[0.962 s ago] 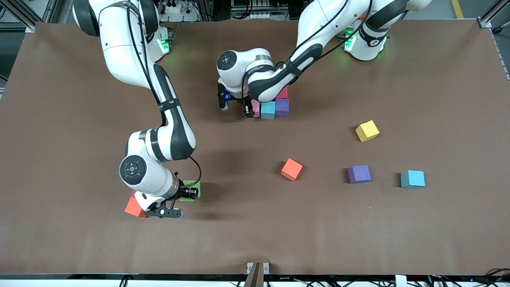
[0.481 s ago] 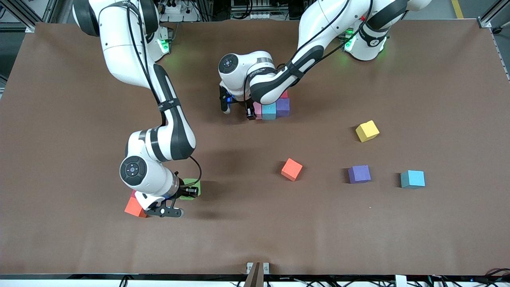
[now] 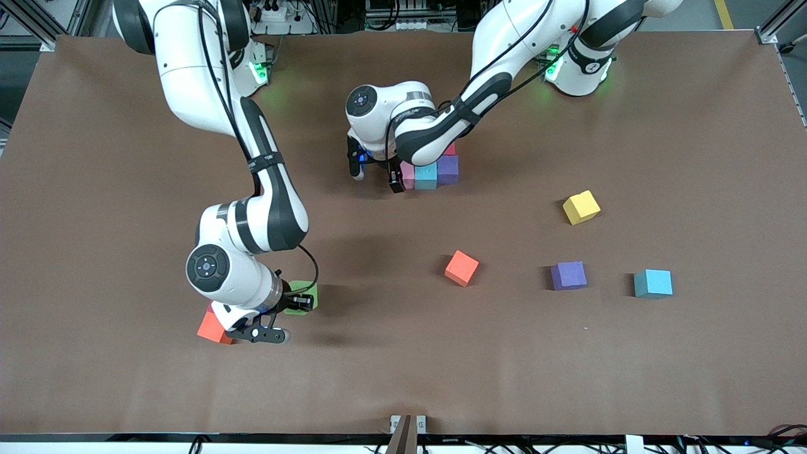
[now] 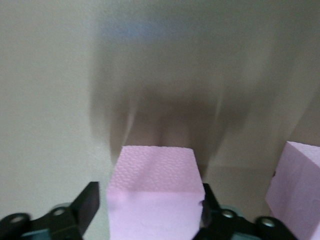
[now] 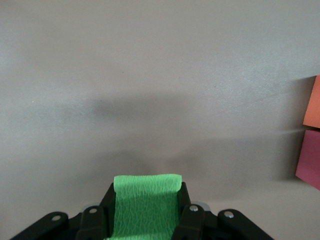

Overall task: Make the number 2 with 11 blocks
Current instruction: 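Carry the green cube with the right gripper toward the cyan cube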

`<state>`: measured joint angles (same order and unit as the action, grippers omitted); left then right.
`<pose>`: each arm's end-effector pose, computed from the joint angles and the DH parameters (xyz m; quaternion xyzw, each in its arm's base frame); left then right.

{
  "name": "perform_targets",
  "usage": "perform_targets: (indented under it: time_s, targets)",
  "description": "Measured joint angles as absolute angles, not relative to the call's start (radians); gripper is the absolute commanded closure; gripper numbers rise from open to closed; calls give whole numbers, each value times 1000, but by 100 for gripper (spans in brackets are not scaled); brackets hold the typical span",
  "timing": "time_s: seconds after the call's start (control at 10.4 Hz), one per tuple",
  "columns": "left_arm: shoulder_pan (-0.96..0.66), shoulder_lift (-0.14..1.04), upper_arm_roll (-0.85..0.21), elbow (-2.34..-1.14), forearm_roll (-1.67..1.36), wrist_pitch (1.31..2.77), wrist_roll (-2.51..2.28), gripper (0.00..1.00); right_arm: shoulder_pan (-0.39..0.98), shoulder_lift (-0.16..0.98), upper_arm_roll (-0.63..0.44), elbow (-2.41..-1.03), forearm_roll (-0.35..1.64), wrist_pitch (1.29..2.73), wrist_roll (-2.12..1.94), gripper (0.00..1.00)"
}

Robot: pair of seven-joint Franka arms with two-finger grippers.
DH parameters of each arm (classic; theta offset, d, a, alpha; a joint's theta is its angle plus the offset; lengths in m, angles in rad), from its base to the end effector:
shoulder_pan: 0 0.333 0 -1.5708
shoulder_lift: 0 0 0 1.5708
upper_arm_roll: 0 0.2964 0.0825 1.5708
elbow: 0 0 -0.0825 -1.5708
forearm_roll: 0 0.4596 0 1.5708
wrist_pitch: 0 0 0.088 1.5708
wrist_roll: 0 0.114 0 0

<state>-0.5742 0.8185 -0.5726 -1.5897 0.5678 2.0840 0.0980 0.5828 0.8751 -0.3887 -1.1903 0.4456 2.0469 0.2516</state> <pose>0.3465 -0.6297 0.1256 -0.7424 0.6648 0.0579 0.0596 0.7752 0.2586 0.2316 -0.9966 0.0597 -0.0084 0.0566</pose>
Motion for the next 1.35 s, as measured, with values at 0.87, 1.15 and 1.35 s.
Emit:
perform_targets:
  time_s: [0.87, 1.15, 1.35]
  targets:
    - [-571, 768, -616, -1560, 544, 2092, 71, 0, 583, 873, -388, -1191, 446, 2047, 261, 81]
    - [-520, 699, -621, -1555, 497, 1996, 63, 0, 583, 870, -388, -1191, 446, 2047, 284, 81]
    - [-408, 630, -624, -1551, 440, 1929, 63, 0, 609, 867, -385, -1190, 446, 2049, 336, 81]
